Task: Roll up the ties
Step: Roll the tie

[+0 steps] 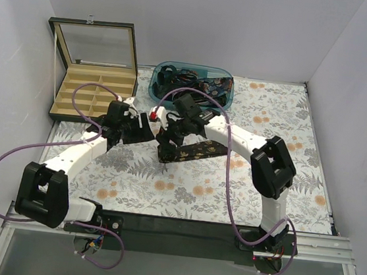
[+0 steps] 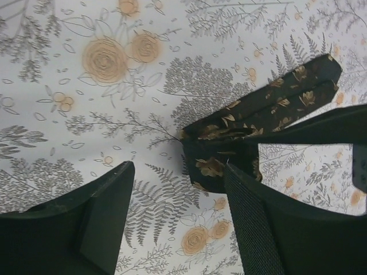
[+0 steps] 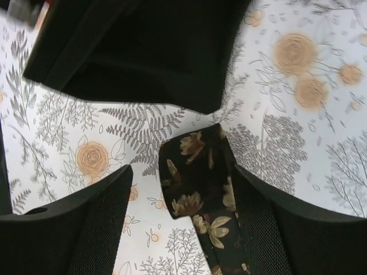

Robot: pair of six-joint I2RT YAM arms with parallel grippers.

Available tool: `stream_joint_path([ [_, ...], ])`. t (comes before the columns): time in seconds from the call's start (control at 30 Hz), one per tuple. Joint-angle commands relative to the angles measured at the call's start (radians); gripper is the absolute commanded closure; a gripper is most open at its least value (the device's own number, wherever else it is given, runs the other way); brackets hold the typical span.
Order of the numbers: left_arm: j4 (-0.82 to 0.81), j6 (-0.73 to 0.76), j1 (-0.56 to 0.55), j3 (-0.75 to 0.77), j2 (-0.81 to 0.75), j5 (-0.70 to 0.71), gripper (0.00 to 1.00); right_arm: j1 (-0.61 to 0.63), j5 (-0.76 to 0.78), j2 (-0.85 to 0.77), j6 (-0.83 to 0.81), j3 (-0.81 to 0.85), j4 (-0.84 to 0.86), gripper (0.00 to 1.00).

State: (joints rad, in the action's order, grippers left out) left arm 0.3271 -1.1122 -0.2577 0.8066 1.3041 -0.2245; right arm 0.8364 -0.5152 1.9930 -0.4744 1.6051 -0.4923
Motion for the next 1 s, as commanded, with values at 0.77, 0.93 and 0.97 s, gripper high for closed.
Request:
stream_joint_path([
  [0.77,-0.054,-0.172,-0.307,0.109,0.222,0.135,0.66,-0.2,0.027,-0.238,0.878,-0.54,0.653,0.45],
  [0.93,-0.059,-0.195,-0.337,0.121,0.259,0.152,0.66,-0.201,0.018,-0.204,0.919,-0.559,0.686,0.48],
  [0.97,-0.06,-0.196,-0.339,0.121,0.265,0.154,0.66,-0.2,0.017,-0.2,0.924,-0.56,0.692,0.5],
])
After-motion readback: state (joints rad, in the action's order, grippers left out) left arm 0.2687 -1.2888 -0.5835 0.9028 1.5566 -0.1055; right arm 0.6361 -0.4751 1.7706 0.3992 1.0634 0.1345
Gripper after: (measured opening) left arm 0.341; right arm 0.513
